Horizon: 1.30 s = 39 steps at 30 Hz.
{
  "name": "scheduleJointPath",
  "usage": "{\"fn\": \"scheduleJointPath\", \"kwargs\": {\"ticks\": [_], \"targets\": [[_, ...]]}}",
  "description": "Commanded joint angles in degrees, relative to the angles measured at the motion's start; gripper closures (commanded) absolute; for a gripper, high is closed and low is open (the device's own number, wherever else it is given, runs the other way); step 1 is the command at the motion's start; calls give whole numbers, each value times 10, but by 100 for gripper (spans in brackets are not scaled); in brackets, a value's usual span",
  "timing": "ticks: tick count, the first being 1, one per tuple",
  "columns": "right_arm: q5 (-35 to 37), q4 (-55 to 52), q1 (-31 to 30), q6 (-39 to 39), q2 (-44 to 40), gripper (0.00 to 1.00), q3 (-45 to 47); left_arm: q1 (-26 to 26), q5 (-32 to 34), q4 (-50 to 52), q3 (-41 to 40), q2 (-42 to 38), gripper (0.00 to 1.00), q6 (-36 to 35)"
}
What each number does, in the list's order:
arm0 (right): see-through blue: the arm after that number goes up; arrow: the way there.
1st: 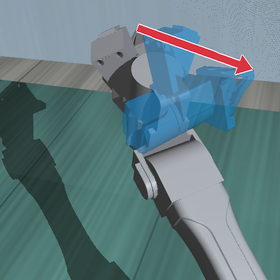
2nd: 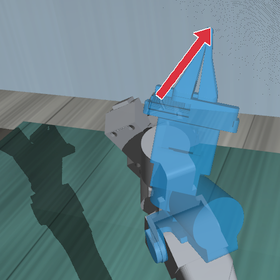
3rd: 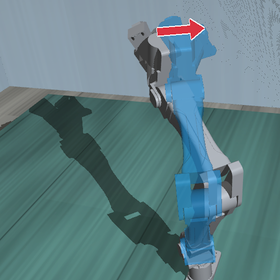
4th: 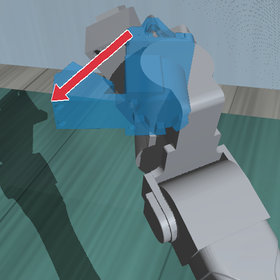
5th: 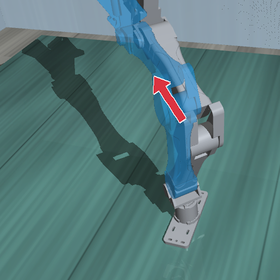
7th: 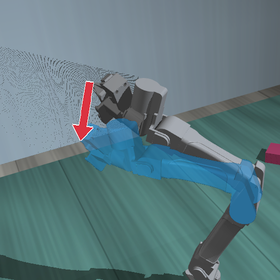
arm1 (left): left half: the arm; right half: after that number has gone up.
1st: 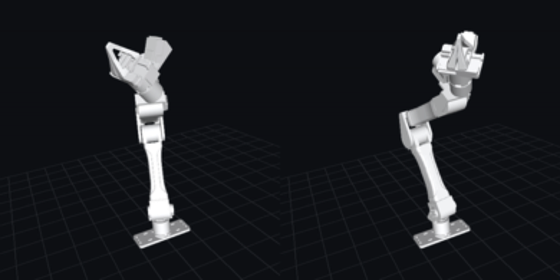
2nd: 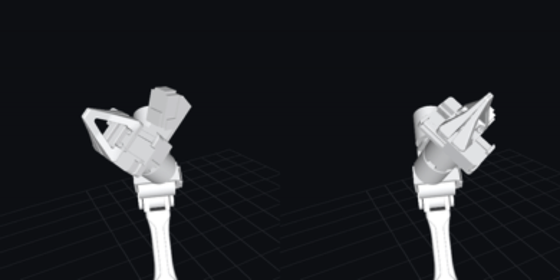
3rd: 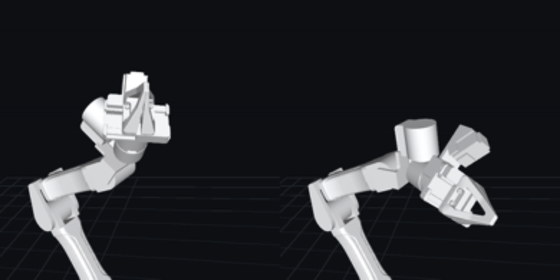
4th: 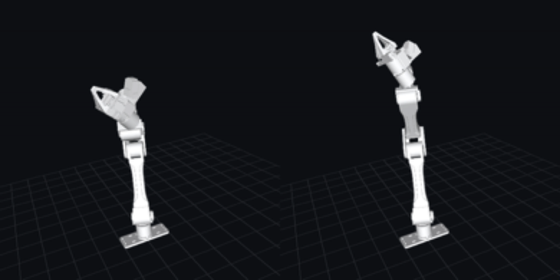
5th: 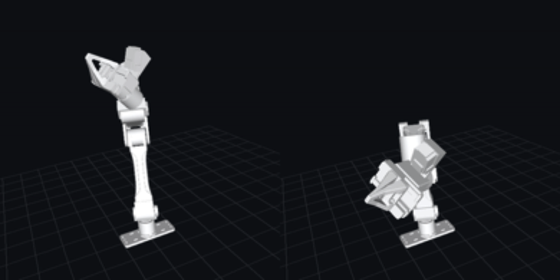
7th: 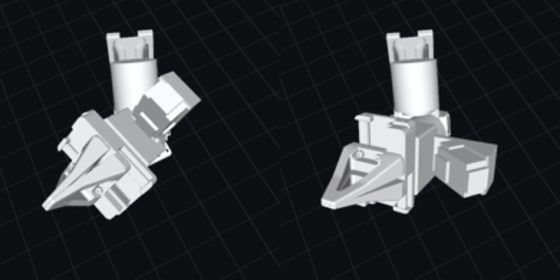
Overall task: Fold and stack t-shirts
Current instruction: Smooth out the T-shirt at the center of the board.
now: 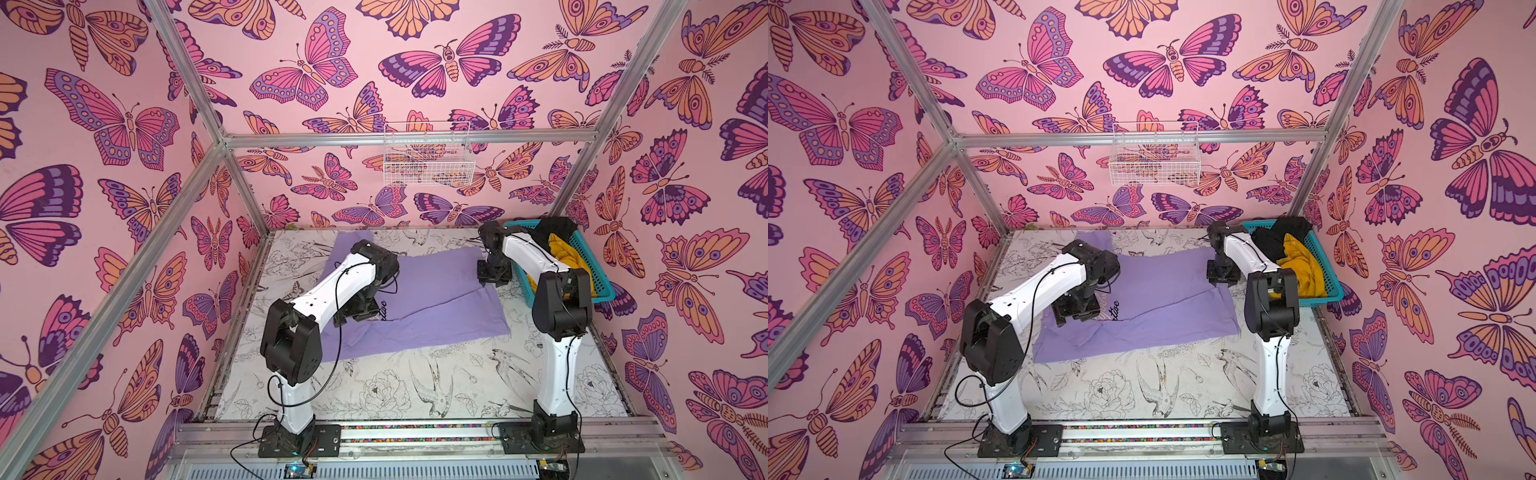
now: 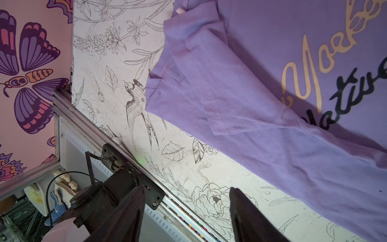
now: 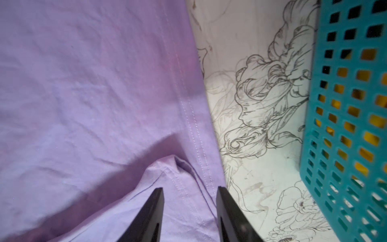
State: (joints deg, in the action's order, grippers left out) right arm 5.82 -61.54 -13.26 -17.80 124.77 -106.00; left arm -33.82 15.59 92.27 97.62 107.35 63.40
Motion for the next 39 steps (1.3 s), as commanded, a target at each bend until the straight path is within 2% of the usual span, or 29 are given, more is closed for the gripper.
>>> {"fn": "scheduleJointPath", "kwargs": {"ticks": [1, 13, 20, 34, 39], "targets": [[-34, 10, 3, -7, 17, 54, 4, -3, 15, 26, -9, -7, 31, -4], [-35, 8, 3, -10, 36, 63, 25, -2, 13, 29, 24, 19, 32, -17], [-40, 24, 3, -7, 44, 81, 37, -2, 15, 30, 15, 18, 32, -16], [-32, 28, 3, 14, 54, 75, 20, -3, 12, 29, 9, 18, 33, -12], [-27, 17, 3, 24, 83, 78, -4, -4, 12, 29, 6, 21, 33, -13]]}}
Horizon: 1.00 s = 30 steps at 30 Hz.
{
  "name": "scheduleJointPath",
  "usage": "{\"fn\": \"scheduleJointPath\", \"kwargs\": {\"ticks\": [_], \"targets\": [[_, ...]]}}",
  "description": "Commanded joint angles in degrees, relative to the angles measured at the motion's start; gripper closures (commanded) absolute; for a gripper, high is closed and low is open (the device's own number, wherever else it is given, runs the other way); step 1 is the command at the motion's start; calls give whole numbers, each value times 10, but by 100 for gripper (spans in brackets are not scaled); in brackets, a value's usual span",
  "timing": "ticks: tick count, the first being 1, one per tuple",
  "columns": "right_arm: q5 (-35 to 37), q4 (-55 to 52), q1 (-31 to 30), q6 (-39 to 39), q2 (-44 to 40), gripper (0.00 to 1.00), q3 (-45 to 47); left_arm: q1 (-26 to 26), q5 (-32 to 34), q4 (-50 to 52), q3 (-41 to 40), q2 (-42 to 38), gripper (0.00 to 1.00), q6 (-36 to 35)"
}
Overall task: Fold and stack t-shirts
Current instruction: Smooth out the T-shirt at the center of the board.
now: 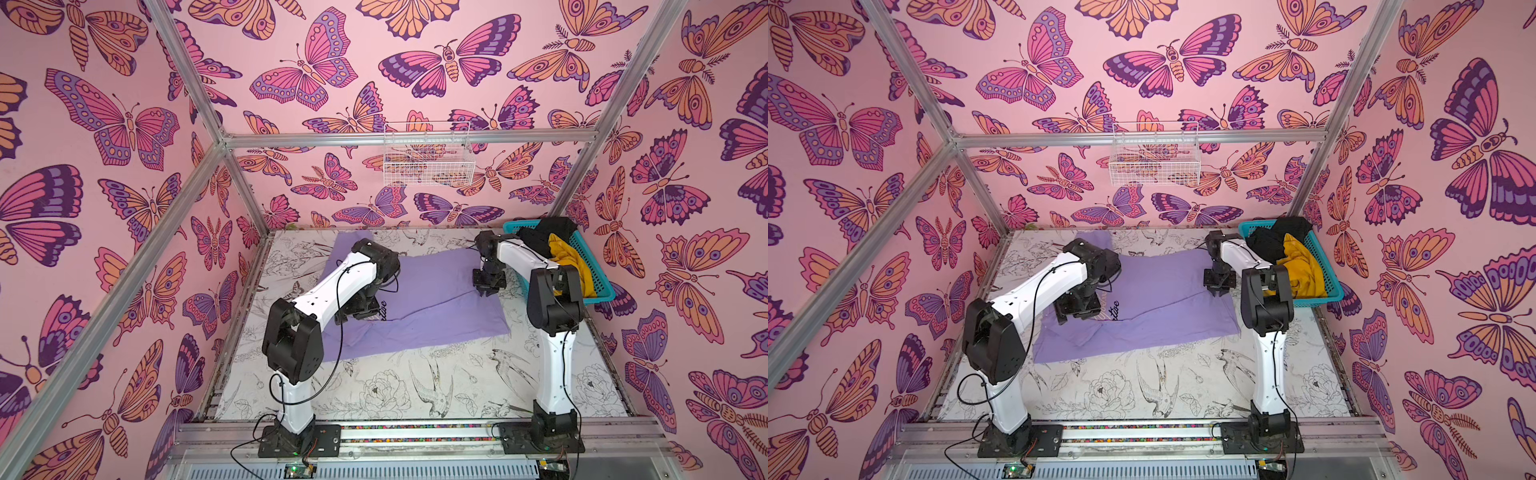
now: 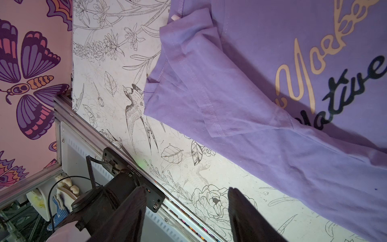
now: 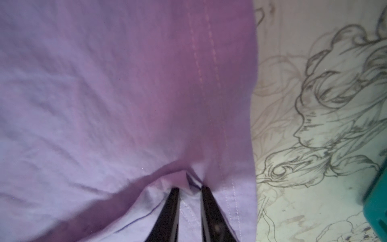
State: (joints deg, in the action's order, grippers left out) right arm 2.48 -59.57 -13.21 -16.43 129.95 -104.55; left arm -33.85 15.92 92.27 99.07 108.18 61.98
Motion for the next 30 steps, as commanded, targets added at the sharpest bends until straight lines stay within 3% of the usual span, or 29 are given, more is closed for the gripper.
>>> {"fn": "scheduleJointPath", "kwargs": {"ticks": [1, 6, 21, 30], "targets": [[7, -8, 2, 10, 36, 80, -23, -3, 9, 29, -10, 11, 33, 1], [6, 5, 2, 10, 13, 100, 1, -3, 12, 29, -17, 7, 33, 3], [66, 5, 2, -16, -142, 100, 133, -6, 6, 8, -29, 0, 34, 1], [102, -12, 2, -19, -162, 100, 141, -15, 1, -6, -43, -4, 34, 0]]}}
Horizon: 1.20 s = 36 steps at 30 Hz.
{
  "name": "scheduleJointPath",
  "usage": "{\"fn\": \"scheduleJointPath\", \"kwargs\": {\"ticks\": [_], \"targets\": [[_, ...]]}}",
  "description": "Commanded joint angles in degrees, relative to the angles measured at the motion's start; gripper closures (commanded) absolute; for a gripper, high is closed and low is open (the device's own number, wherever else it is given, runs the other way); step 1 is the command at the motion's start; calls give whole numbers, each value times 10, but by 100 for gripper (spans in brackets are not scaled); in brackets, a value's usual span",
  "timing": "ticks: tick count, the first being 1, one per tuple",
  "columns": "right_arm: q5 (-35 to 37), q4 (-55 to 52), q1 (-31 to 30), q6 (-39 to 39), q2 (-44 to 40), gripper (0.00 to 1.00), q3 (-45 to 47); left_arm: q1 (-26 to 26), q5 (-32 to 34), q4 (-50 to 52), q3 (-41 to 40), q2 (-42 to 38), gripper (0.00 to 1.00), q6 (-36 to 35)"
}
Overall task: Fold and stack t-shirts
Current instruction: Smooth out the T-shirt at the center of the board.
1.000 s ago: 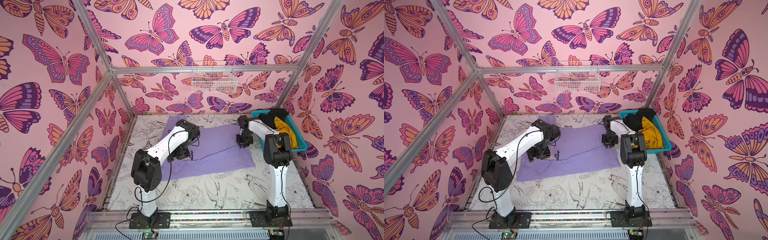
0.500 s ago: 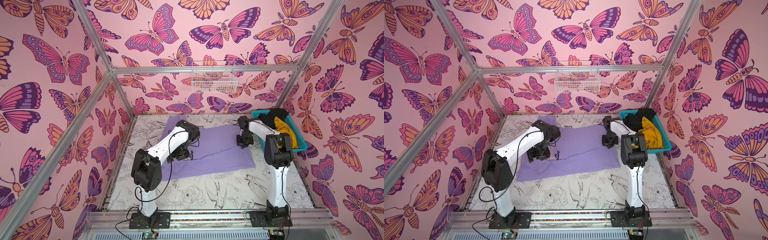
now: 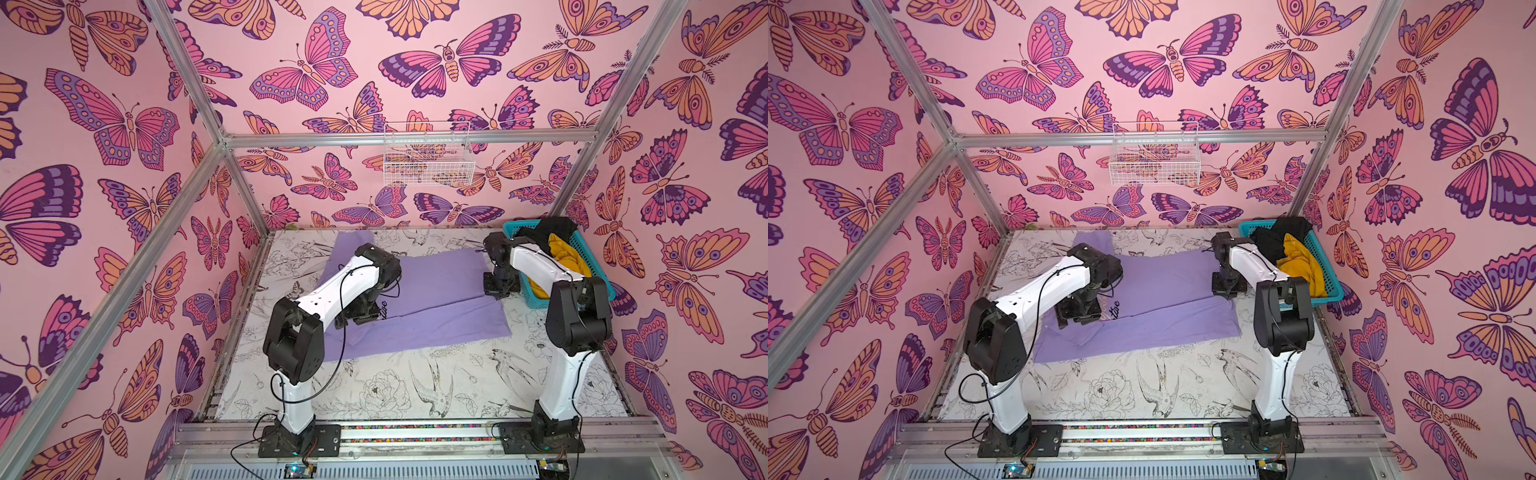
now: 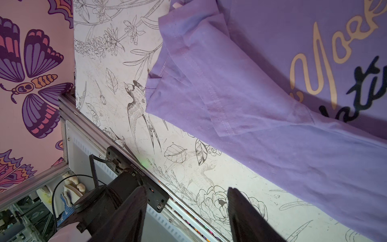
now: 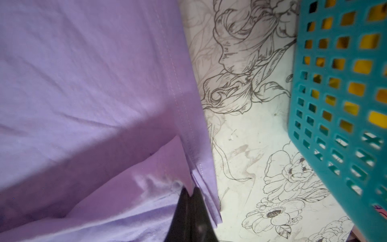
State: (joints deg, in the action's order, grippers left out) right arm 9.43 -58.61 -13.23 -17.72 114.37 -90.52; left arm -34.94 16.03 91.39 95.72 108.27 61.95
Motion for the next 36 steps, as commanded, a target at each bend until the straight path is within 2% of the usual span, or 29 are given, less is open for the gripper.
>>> {"fn": "scheduleJointPath", "kwargs": {"ticks": [1, 6, 12, 18, 22, 23, 27, 28, 30, 36], "targets": [[40, -25, 2, -5, -3, 100, -4, -3, -1, 2, -11, -6, 34, -1], [72, -46, 2, -10, 14, 100, -26, -4, -2, 3, -13, -6, 34, -3], [61, -20, 2, 0, 46, 100, -35, -4, -8, 4, -5, 4, 34, -8], [52, -20, 3, 3, 143, 100, -120, -4, -8, 3, -18, -2, 34, -3], [72, -36, 3, 5, 189, 100, -180, -4, -12, 4, -31, 0, 34, -1], [77, -41, 3, 6, 193, 96, -189, -4, -13, 4, -32, 1, 34, -1], [75, -27, 3, 7, 160, 62, -174, -5, -11, 4, -31, 1, 34, 2], [74, -23, 3, 6, 145, 58, -164, -5, -11, 3, -29, 2, 34, 2], [74, -25, 3, 2, 112, 55, -140, -4, -12, 4, -24, 4, 34, 2], [78, -9, 3, -4, 10, 55, -12, -5, -9, 2, -14, 4, 34, -1]]}}
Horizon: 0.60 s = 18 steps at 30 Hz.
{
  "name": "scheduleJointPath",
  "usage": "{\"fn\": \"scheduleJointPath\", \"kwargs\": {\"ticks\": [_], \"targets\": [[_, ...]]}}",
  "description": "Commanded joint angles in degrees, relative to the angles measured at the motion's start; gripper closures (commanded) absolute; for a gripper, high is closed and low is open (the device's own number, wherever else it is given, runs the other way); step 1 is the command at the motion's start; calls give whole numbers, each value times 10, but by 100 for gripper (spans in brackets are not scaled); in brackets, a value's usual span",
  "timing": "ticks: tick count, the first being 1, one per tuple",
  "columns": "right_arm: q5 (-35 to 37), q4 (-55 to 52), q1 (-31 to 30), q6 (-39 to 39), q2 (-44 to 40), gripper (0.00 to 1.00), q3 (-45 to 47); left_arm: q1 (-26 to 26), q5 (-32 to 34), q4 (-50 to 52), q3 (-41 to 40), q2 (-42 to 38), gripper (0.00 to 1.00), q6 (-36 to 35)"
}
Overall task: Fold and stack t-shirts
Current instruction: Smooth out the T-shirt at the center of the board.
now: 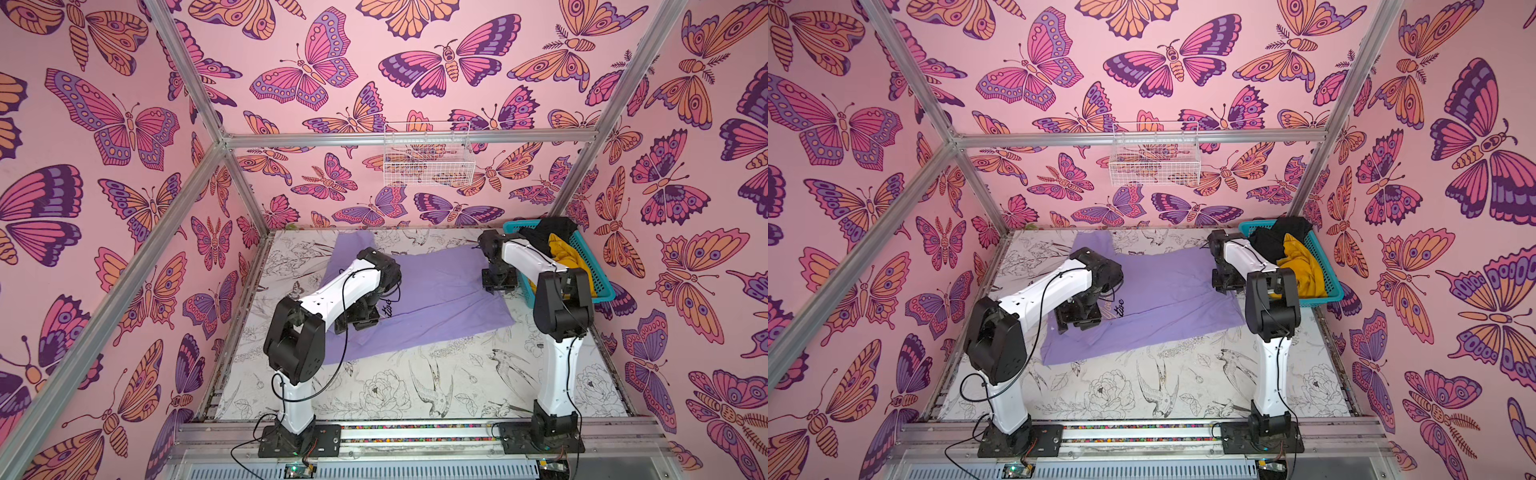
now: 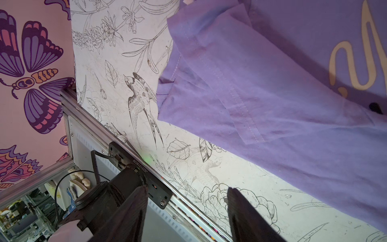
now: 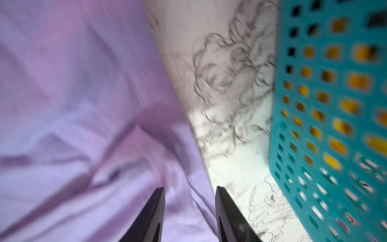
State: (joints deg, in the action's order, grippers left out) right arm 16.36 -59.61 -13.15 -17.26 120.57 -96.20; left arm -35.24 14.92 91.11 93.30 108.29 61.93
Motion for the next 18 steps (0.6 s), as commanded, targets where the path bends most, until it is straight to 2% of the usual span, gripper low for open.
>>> {"fn": "scheduleJointPath", "kwargs": {"ticks": [1, 9, 18], "targets": [[10, 5, 2, -10, -66, 56, 67, -3, 3, 5, 11, 4, 34, -2], [-35, 72, 11, -34, -133, 59, 221, -5, 0, 7, 15, 0, 34, -4], [-58, 105, 28, -26, -128, 60, 248, -9, -12, 8, 25, 13, 35, -3]]}}
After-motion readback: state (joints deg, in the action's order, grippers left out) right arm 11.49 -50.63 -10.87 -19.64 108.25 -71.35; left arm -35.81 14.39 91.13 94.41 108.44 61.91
